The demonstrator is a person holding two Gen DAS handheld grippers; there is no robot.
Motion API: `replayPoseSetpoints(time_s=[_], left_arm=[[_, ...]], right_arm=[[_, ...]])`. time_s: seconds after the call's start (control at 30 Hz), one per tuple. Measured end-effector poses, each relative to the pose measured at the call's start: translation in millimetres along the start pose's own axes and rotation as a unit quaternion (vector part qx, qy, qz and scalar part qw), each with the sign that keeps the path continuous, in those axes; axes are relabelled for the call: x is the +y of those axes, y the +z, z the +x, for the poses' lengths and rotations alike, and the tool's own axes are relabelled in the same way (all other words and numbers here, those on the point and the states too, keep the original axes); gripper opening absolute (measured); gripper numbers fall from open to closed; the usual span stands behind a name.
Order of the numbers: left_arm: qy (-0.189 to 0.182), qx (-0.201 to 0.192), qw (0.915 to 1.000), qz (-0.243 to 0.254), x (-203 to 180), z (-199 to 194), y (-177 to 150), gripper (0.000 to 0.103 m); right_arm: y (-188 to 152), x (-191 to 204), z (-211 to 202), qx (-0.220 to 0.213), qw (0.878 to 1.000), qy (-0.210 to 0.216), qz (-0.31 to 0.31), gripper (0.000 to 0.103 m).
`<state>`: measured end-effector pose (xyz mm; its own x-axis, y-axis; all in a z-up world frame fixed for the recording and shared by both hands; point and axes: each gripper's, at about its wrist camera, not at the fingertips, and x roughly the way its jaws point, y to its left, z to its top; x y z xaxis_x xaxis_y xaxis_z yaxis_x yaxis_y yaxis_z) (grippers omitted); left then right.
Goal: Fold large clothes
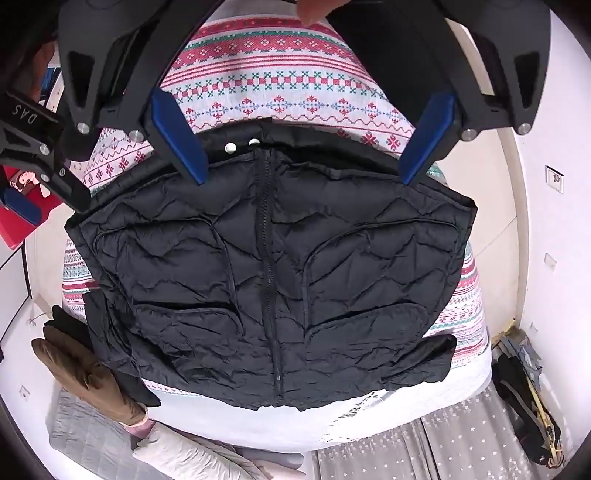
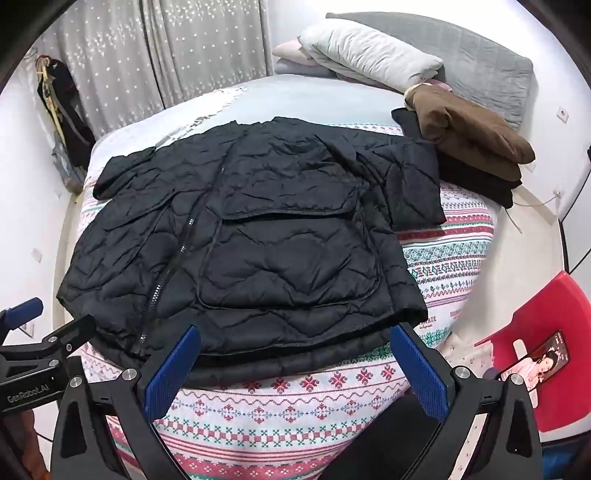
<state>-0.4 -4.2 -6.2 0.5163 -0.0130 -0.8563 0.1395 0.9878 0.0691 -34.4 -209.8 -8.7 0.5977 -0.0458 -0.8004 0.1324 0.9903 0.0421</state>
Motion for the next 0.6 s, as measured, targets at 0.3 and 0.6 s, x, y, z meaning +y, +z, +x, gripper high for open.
replayPoseSetpoints(time_s=[0.3, 0.6], left_arm=[[0.0, 0.004, 1.0, 0.0, -1.5, 2.5, -0.3, 0.103], [0.001, 0.002, 1.0, 0.001, -1.8, 2.2, 0.7, 0.103]], right_arm=[[1.0, -2.3, 1.6, 0.003, 1.0, 0.001, 0.0, 0.103], [1.8, -2.9, 2.2, 0.003, 1.0, 0.002, -0.001, 0.103]])
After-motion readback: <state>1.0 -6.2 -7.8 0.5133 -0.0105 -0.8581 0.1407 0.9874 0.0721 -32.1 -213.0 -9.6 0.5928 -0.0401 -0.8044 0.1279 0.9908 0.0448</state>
